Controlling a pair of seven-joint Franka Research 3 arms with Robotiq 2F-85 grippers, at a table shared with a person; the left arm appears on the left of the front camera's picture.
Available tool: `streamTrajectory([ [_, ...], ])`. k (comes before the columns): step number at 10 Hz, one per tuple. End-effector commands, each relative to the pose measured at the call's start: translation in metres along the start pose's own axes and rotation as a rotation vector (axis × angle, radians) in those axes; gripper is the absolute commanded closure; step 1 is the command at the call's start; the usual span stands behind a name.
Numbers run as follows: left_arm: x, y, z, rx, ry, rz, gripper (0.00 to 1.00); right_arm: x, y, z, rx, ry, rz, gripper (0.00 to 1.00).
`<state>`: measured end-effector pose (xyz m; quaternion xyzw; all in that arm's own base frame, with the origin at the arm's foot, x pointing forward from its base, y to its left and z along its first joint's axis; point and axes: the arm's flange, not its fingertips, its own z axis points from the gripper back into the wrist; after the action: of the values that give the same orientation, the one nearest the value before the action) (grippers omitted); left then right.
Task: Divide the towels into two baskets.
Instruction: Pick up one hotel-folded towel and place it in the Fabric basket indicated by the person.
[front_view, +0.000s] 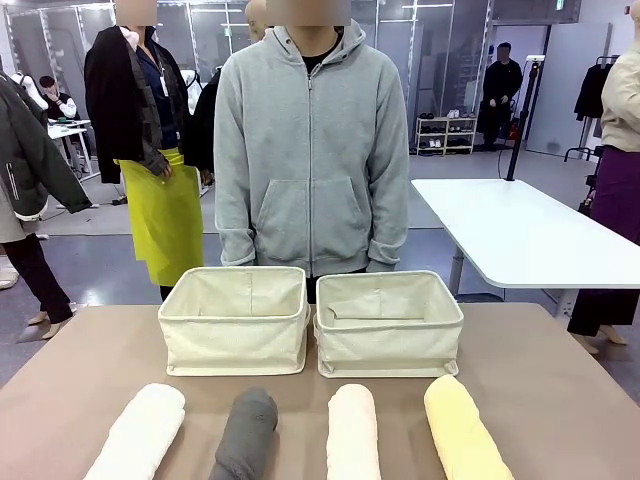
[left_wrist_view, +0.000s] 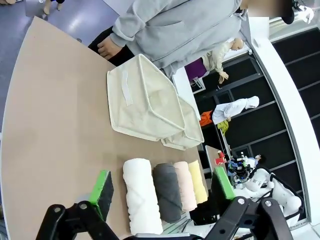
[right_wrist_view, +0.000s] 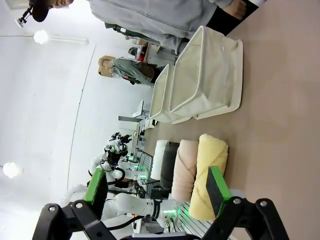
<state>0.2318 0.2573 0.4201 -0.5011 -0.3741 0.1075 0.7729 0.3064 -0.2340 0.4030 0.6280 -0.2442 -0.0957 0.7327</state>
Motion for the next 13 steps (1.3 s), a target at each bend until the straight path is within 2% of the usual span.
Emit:
streamTrajectory([
  [1, 0.0005, -0.0003, 0.0014, -0.012, -0.003, -0.001, 0.00, 0.0003, 0.0016, 0.0019, -0.001, -0.001, 0.008, 0.00],
  [13, 0.0005, -0.0003, 0.0014, -0.012, -0.003, -0.001, 0.00, 0.0003, 0.0016, 0.0019, -0.001, -0.001, 0.008, 0.00],
])
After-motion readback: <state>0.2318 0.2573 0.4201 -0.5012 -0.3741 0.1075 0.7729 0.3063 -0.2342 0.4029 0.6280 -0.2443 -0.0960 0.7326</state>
